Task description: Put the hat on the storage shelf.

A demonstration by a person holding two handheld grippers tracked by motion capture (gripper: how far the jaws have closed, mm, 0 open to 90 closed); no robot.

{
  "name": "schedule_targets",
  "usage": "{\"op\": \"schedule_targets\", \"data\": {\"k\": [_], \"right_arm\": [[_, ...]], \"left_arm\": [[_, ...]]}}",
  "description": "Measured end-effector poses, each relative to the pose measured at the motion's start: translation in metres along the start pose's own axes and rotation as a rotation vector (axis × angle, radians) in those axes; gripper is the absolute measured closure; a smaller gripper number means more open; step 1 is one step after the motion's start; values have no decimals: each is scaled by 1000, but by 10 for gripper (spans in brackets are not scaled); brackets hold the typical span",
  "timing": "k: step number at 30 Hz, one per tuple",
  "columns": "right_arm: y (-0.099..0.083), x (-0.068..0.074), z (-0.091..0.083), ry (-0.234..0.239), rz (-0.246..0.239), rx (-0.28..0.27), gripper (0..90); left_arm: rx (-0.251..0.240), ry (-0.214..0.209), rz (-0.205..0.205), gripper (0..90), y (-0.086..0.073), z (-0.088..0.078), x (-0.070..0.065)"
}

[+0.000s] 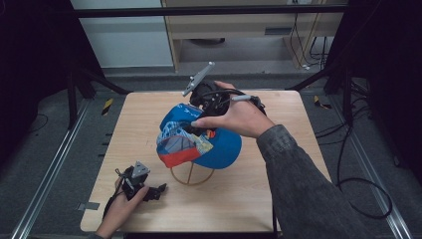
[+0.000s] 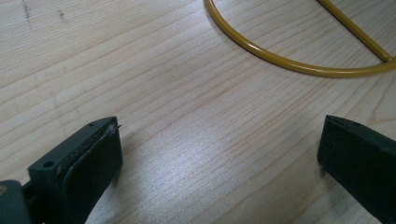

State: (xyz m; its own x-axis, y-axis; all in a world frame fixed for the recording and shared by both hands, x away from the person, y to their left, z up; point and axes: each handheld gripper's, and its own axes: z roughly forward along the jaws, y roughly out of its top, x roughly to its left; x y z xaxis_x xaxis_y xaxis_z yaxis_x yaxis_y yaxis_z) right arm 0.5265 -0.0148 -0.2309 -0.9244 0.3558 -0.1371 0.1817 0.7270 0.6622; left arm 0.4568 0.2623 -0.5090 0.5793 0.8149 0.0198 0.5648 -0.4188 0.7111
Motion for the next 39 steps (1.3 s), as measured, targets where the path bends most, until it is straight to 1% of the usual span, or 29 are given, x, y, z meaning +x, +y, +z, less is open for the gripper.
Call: {"op": "schedule_targets", "data": {"k": [10,15,22,23,24,26,29,30,34,39], "right_arm": [[-8,0,-9,0,-1,-19,60],[-17,-3,-16,-10,11,-30,61],[-35,-8,-27,-31,36,-54,61],[-35,-8,-27,-31,36,-54,61],[-42,-10,-29,-44,46,-65,58],[-49,-12,-31,-56,53,-71,56],[-55,-14,-34,-67,65,-72,56],[-64,-16,-36,-84,81,-84,57],[-83,-21,-43,-116,120,-93,59],[-109,-27,-50,-176,179,-111,73]], "left_arm": [[0,0,0,0,0,0,0],[-1,1,0,0,0,0,0],[1,1,1,0,0,0,0],[1,1,1,0,0,0,0],[1,1,1,0,0,0,0],[1,1,1,0,0,0,0],[-1,1,-1,0,0,0,0],[-1,2,0,0,0,0,0],[-2,2,0,0,0,0,0],[1,1,1,0,0,0,0]]}}
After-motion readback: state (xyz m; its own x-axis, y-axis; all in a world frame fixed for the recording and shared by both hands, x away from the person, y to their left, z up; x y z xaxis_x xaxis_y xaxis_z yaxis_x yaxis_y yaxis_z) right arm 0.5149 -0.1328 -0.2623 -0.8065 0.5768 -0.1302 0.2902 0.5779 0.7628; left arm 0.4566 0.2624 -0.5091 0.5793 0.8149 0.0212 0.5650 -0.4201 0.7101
